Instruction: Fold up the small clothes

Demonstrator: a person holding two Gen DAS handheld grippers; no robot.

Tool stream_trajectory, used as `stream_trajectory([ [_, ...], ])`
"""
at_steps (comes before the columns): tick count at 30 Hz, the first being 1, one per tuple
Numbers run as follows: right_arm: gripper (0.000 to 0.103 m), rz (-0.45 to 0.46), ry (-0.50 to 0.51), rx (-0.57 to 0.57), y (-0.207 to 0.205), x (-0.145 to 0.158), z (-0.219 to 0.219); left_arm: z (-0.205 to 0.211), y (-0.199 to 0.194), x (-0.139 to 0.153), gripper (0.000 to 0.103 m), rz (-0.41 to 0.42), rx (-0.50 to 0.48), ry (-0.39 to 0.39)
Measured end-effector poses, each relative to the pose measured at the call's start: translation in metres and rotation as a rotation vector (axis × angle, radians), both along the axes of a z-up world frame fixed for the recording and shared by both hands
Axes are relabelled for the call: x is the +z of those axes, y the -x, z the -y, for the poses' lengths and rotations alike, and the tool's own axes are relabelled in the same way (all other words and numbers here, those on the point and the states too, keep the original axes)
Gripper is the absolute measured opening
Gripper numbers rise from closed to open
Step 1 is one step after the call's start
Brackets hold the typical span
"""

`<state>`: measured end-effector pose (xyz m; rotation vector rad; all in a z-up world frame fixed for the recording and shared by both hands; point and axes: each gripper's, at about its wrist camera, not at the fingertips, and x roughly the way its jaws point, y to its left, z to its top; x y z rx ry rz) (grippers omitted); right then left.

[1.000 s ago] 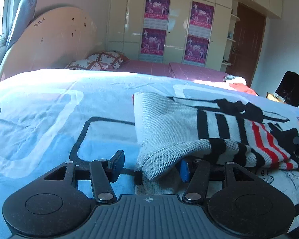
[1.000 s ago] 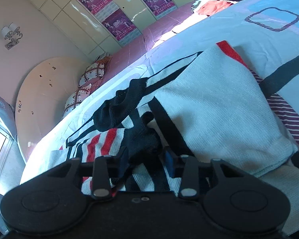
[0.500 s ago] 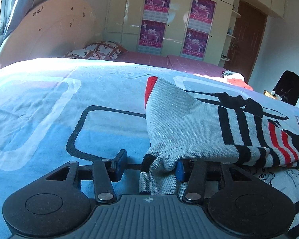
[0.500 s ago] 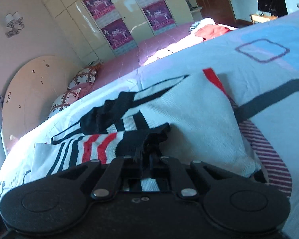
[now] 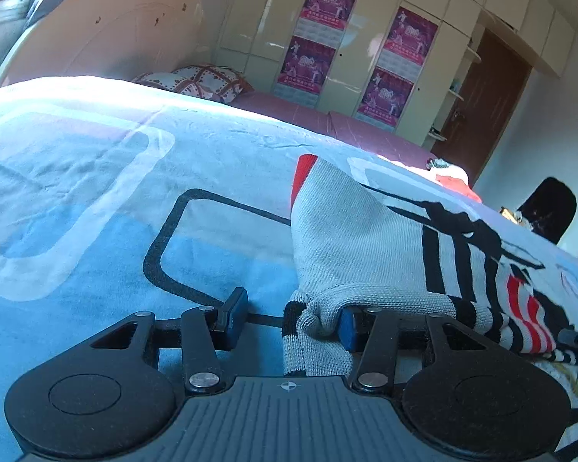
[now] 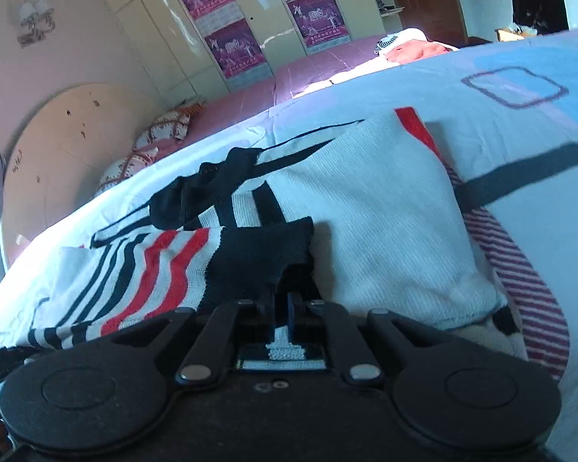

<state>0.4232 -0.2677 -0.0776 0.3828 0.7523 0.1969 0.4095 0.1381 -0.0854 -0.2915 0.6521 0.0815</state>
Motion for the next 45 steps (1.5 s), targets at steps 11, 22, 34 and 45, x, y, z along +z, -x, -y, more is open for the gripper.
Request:
stream_trajectory([
  [11, 0.019, 0.102, 0.114, -0.006, 0.014, 0.033, 0.015, -0.006, 0.024, 0.031, 0.048, 0.052, -0.081, -0.108],
  [22, 0.017, 0.047, 0.302, 0.227, 0.000, 0.013, -0.037, 0.057, -0.016, 0.012, 0.048, 0.006, -0.287, -0.180],
  [34, 0.028, 0.126, 0.283, 0.200, -0.032, 0.028, -0.049, 0.034, -0.106, 0.036, 0.049, 0.060, -0.274, -0.142],
  [45, 0.027, 0.116, 0.305, 0.207, -0.041, 0.009, -0.052, 0.018, -0.152, 0.005, 0.048, 0.009, -0.235, -0.191],
])
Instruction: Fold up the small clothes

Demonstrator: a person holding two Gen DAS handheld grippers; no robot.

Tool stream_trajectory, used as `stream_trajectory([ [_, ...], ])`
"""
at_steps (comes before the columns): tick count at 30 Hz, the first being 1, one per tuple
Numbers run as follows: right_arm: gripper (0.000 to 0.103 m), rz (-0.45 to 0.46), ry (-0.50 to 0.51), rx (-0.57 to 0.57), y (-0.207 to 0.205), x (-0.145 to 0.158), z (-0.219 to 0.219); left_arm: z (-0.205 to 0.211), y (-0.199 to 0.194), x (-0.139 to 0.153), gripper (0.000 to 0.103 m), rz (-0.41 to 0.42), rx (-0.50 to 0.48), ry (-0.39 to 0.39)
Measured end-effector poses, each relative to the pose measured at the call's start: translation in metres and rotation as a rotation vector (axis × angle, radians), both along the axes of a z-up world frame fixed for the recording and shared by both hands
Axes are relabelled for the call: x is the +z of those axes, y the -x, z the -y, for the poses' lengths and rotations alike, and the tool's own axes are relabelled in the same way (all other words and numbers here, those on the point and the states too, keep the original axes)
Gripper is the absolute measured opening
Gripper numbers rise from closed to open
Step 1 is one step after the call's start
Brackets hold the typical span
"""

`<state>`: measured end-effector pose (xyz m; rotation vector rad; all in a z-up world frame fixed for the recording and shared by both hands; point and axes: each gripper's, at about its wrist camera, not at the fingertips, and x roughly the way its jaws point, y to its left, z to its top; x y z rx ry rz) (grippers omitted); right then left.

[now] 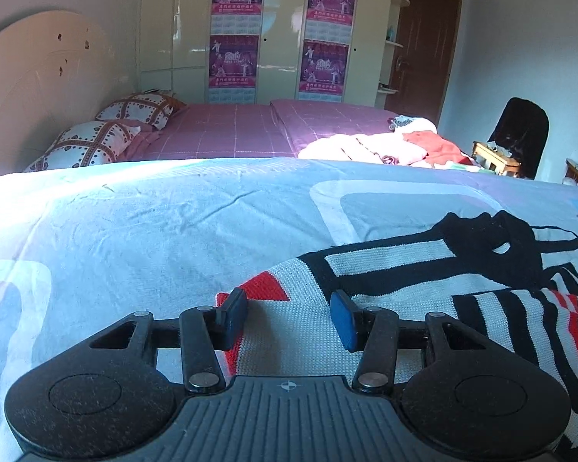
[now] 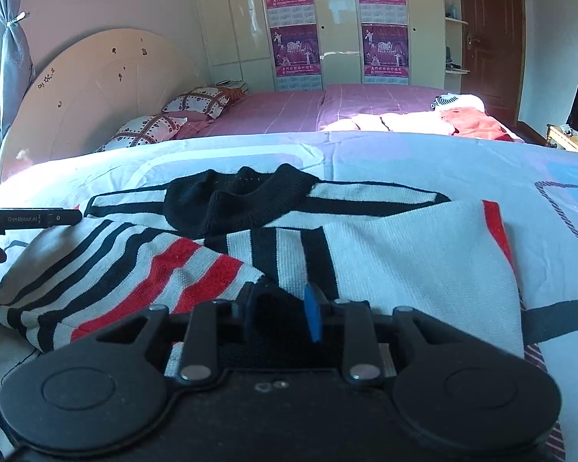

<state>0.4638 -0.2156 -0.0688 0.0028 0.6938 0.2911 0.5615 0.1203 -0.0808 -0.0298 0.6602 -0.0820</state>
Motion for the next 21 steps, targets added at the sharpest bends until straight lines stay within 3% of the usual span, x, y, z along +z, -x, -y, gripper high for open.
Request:
stream_trajectory([
  [4, 0.028, -0.001, 0.031, 0.001, -0.003, 0.003, -0.004, 0.005, 0.010, 0.012, 0.048, 0.008, 0.014, -0.017],
  [6, 0.030, 0.029, -0.004, 0.001, 0.000, 0.014, -0.004, 0.014, 0.026, 0.027, 0.049, 0.051, -0.002, 0.002],
  [9, 0.030, 0.049, -0.029, 0.044, -0.004, 0.022, -0.019, 0.044, 0.037, 0.038, 0.049, 0.062, -0.072, 0.027],
  [14, 0.027, 0.000, -0.001, 0.183, -0.014, 0.009, -0.067, 0.098, 0.038, 0.022, 0.049, 0.008, -0.163, 0.040],
  [16, 0.026, 0.004, 0.070, 0.197, -0.015, -0.002, -0.075, 0.108, 0.040, 0.008, 0.049, -0.019, -0.166, -0.020],
  [19, 0.024, 0.016, 0.090, 0.117, -0.021, 0.001, -0.054, 0.089, 0.047, 0.006, 0.049, -0.002, -0.146, 0.017],
  [21, 0.026, 0.017, 0.133, 0.022, -0.024, 0.002, -0.031, 0.074, 0.052, 0.007, 0.049, 0.003, -0.104, -0.029],
])
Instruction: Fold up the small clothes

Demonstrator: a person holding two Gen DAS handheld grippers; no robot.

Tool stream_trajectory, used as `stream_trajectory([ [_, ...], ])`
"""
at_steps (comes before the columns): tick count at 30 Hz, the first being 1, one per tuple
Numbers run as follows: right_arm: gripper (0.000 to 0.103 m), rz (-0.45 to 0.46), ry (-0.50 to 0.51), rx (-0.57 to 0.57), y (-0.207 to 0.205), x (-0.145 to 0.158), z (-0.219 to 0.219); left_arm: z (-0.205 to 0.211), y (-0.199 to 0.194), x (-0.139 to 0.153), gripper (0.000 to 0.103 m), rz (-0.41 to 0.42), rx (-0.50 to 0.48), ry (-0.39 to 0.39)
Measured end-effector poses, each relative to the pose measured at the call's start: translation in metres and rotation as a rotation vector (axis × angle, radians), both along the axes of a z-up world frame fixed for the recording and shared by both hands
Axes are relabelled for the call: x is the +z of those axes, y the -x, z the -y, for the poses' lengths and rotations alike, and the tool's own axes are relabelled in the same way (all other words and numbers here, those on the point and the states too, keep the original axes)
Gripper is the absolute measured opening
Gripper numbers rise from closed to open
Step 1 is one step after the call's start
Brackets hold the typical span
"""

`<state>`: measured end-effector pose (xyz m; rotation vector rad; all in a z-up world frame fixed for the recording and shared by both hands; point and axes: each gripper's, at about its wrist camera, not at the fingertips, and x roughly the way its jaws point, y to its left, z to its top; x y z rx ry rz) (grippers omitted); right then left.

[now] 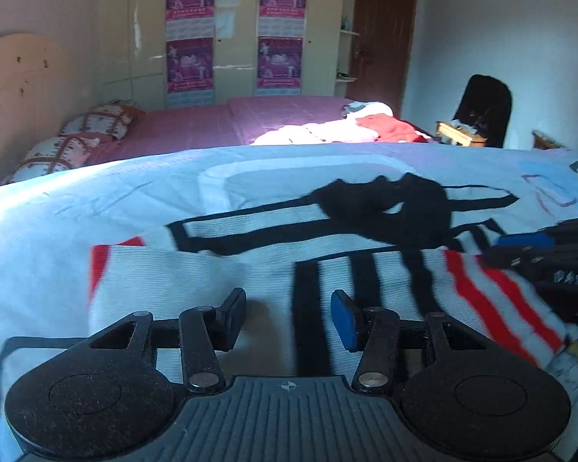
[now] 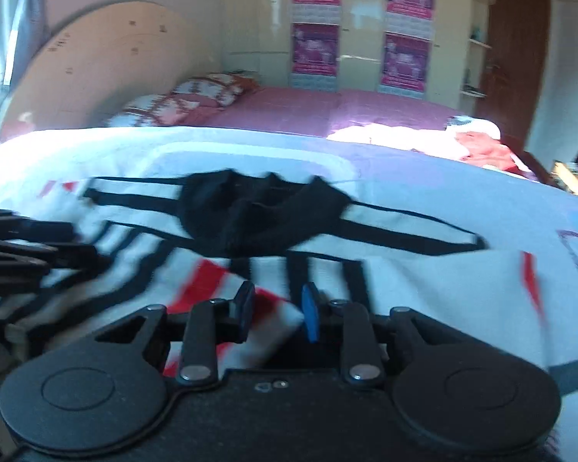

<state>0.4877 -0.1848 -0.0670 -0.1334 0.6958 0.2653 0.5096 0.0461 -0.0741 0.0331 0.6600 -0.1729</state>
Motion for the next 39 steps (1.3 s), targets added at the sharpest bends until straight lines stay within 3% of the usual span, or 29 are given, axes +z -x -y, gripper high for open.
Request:
stream_trajectory([
  [2, 0.026, -0.034, -0.081, -0.048, 0.000, 0.004, 0.034, -0.014, 0.006, 0.000, 0.049, -0.004, -0.010, 0.035],
  [4, 0.026, -0.018, -0.135, -0.093, 0.009, 0.013, 0.058, -0.014, 0.014, 0.006, 0.049, 0.009, 0.009, -0.035],
  [8, 0.029, -0.055, -0.356, -0.159, 0.031, 0.023, 0.099, -0.024, 0.036, 0.016, 0.049, 0.023, 0.057, 0.037],
  [13, 0.029, -0.187, -0.410, -0.176, 0.036, 0.000, 0.098, -0.021, 0.053, 0.007, 0.049, 0.002, 0.069, 0.042],
  [21, 0.032, -0.212, -0.546, -0.203, 0.040, -0.009, 0.099, -0.021, 0.048, 0.001, 0.050, -0.001, 0.074, 0.038],
  [22, 0.025, -0.208, -0.531, -0.187, 0.038, -0.008, 0.096, -0.020, 0.048, 0.002, 0.050, -0.002, 0.074, 0.033],
  [23, 0.009, -0.200, -0.503, -0.167, 0.037, -0.006, 0.092, -0.020, 0.048, 0.003, 0.050, -0.003, 0.076, 0.031],
  [29, 0.001, -0.068, -0.409, -0.192, 0.051, 0.017, 0.096, -0.017, 0.050, 0.005, 0.050, 0.000, 0.077, -0.023],
  [31, 0.001, -0.096, -0.320, -0.268, 0.048, 0.003, 0.101, -0.019, 0.049, 0.002, 0.049, 0.002, 0.082, -0.023],
  [33, 0.001, -0.116, -0.402, -0.290, 0.047, -0.007, 0.118, -0.019, 0.048, 0.002, 0.049, 0.002, 0.083, -0.022],
  [36, 0.008, -0.077, -0.388, -0.264, 0.053, 0.008, 0.116, -0.018, 0.050, 0.009, 0.050, 0.002, 0.084, -0.035],
  [39, 0.015, -0.024, -0.392, -0.158, 0.063, 0.028, 0.100, -0.017, 0.063, 0.020, 0.050, 0.042, 0.079, 0.004],
])
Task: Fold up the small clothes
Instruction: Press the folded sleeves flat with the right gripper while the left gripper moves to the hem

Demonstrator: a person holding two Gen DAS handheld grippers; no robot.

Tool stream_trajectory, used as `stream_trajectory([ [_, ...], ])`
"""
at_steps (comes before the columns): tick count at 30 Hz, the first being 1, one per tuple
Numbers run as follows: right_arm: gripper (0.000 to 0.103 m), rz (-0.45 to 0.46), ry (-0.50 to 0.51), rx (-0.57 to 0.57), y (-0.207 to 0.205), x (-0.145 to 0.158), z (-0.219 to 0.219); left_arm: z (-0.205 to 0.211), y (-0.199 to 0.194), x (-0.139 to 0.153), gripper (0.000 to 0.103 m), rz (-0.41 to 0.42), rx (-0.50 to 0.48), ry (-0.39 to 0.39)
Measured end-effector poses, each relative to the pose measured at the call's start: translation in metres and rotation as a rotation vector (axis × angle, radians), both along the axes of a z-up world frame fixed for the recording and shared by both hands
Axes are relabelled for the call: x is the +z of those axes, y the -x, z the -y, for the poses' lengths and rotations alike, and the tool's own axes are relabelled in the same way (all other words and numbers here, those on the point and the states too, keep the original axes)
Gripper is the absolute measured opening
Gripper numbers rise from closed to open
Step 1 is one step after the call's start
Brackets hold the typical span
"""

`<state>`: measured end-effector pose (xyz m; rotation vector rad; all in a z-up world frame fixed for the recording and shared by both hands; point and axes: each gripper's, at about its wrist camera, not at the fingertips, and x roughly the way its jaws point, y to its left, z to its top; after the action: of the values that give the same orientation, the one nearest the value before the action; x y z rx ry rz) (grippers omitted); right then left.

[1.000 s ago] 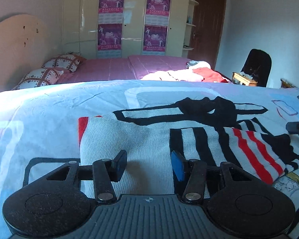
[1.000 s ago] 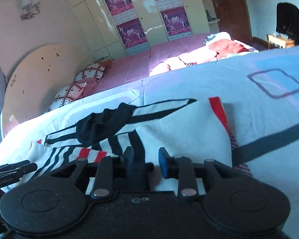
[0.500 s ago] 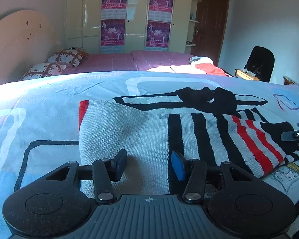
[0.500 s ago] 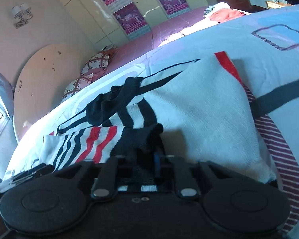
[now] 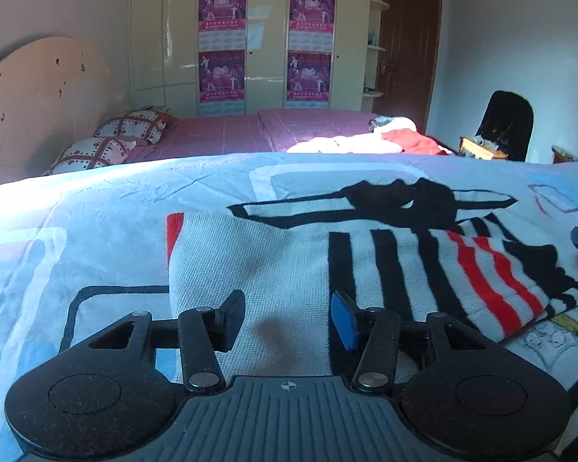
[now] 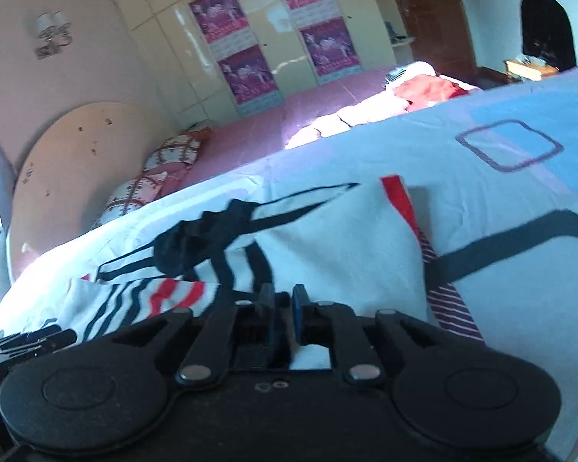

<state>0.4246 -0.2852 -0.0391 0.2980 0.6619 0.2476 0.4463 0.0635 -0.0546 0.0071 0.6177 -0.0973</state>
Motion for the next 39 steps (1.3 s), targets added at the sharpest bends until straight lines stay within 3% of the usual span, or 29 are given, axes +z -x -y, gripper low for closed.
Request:
stream_trajectory([
  [2, 0.015, 0.010, 0.027, 0.088, 0.001, 0.002, -0.021, 0.008, 0.003, -0.001, 0.050, -0.011, -0.024, -0.004],
  [5, 0.015, -0.022, 0.132, 0.163, -0.004, -0.013, -0.055, 0.023, 0.003, -0.014, 0.050, -0.033, -0.040, -0.070],
  [6, 0.014, -0.059, 0.166, 0.169, -0.007, -0.023, -0.061, 0.022, 0.002, -0.016, 0.052, -0.035, -0.027, -0.056],
  [7, 0.014, -0.041, 0.187, 0.168, -0.005, -0.029, -0.064, 0.021, 0.001, -0.016, 0.056, -0.039, -0.014, -0.044],
  [13, 0.012, -0.030, 0.237, 0.174, -0.001, -0.027, -0.070, 0.020, 0.003, -0.016, 0.059, -0.037, -0.013, -0.052],
  [17, 0.019, -0.039, 0.296, 0.171, -0.001, -0.023, -0.082, 0.020, 0.003, -0.016, 0.059, -0.039, -0.014, -0.053],
  [18, 0.023, -0.044, 0.297, 0.168, -0.001, -0.020, -0.084, 0.020, 0.003, -0.014, 0.059, -0.047, -0.015, -0.062],
  [21, 0.023, 0.016, 0.249, 0.179, 0.010, -0.004, -0.088, 0.028, 0.008, 0.002, 0.059, -0.038, 0.009, -0.111],
  [23, 0.023, 0.049, 0.245, 0.194, 0.014, 0.002, -0.095, 0.033, 0.012, 0.007, 0.060, -0.021, -0.014, -0.085],
  [27, 0.020, -0.027, 0.303, 0.230, 0.006, -0.018, -0.117, 0.047, 0.010, -0.009, 0.060, -0.049, -0.068, -0.097],
  [29, 0.019, -0.003, 0.313, 0.203, 0.010, -0.027, -0.120, 0.044, 0.011, -0.015, 0.081, -0.031, -0.037, -0.099],
  [31, 0.019, 0.001, 0.308, 0.181, 0.013, -0.028, -0.121, 0.031, 0.006, -0.018, 0.087, -0.052, -0.023, -0.032],
  [32, 0.019, -0.002, 0.313, 0.175, 0.013, -0.028, -0.122, 0.027, 0.004, -0.019, 0.087, -0.060, -0.027, -0.009],
  [35, 0.019, -0.009, 0.340, 0.171, 0.014, -0.026, -0.126, 0.030, 0.006, -0.019, 0.087, -0.046, -0.058, -0.056],
  [37, 0.017, -0.014, 0.357, 0.168, 0.013, -0.025, -0.125, 0.025, 0.007, -0.019, 0.087, -0.043, -0.062, -0.043],
  [39, 0.016, -0.019, 0.381, 0.112, 0.012, -0.024, -0.116, 0.019, 0.008, -0.019, 0.087, -0.041, -0.059, -0.031],
])
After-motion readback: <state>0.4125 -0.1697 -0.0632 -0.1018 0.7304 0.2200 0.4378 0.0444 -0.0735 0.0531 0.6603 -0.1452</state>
